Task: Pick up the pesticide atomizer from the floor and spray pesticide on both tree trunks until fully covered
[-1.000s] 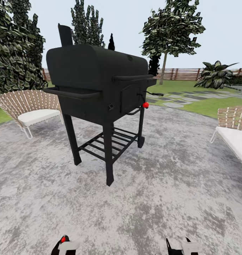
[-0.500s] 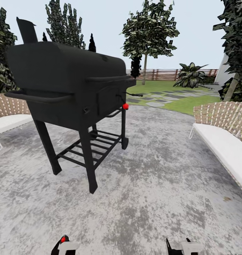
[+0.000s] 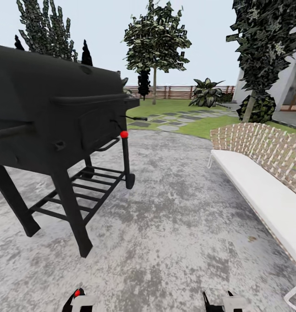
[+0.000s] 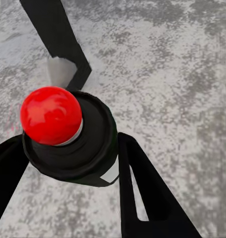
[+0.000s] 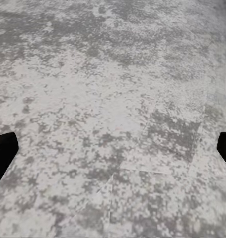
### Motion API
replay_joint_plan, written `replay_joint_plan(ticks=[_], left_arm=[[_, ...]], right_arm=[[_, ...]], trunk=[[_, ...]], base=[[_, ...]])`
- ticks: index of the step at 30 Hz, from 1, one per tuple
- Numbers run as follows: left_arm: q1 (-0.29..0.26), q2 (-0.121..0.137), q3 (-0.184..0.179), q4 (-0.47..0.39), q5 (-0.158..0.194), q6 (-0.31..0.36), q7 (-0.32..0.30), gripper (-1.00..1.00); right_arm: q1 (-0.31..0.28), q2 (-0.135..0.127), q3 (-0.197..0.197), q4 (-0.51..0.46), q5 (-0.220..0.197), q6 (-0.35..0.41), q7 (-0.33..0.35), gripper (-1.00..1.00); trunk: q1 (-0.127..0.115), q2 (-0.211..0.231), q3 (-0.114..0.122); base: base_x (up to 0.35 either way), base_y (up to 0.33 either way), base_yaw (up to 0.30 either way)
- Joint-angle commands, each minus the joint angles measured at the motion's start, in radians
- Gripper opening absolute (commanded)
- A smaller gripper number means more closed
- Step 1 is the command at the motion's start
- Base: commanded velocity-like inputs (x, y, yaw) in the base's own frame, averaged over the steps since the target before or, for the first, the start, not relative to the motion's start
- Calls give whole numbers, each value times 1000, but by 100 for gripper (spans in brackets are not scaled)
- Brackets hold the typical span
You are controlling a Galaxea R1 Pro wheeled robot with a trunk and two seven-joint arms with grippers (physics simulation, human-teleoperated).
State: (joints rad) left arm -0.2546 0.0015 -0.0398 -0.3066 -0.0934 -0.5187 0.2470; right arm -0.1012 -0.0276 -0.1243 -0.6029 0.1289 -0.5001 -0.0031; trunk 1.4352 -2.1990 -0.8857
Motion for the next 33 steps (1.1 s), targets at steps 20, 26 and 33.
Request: replay_joint_plan(ticks=[20,26,33], left_arm=[[0,2,0,0,0,0,0,-100],[0,2,0,1,0,0,0,-100],[0,2,0,1,0,0,0,-100]], right_arm=[[0,0,0,0,1,0,4,100],[0,0,0,0,1,0,5,100],[0,0,0,0,2,0,5,100]], trunk=[[0,0,2],[0,0,2],[0,0,2]], base=[[317,-76,-118],[320,-73,0],[320,-73,0]])
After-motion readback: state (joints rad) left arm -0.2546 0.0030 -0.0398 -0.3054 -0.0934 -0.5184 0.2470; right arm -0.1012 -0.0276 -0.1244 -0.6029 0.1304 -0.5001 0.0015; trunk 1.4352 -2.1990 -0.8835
